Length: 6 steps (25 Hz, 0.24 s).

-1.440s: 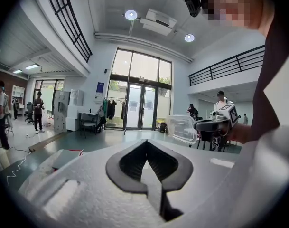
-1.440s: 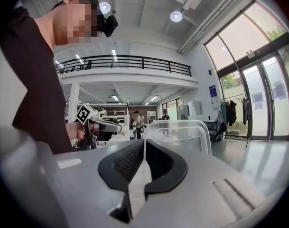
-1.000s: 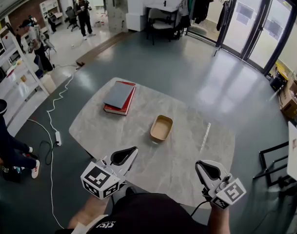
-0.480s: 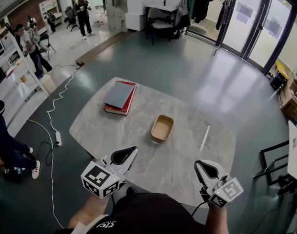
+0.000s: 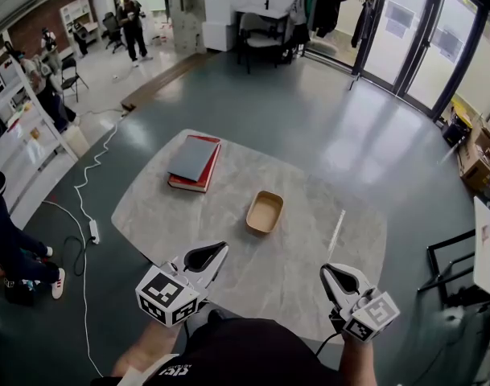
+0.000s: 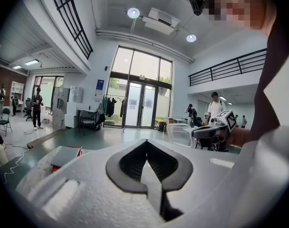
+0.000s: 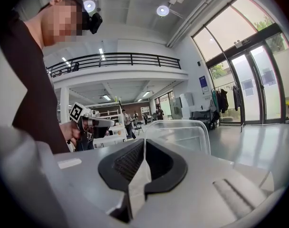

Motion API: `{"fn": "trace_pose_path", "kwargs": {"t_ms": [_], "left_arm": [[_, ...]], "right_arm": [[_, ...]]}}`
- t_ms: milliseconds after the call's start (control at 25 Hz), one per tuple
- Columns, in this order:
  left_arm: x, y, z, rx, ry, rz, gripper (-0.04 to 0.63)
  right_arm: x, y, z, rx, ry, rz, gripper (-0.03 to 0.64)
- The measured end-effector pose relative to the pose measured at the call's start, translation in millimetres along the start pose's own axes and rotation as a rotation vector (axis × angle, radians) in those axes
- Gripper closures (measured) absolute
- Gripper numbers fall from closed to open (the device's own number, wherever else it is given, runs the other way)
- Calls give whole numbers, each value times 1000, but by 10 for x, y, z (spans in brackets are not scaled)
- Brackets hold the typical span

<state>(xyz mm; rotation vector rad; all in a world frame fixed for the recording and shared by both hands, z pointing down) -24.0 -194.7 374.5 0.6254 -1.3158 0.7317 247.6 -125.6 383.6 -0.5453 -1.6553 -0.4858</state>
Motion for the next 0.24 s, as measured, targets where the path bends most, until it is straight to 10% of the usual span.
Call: {"fn": "trace_pose_path", "kwargs": {"t_ms": [240], "left_arm": [[-2, -18, 50, -1, 4, 7, 594]], "right_arm": [[-19, -54, -19, 4, 10, 3, 602]]}}
Point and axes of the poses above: the fingertips, and each gripper's own axes: y backward along the fingers, z to its left, x out of its underside, the point moved 5 cm from there along y, backward along the fingers, and after that the axes turned 11 degrees about -z, right-handed, at the moved point
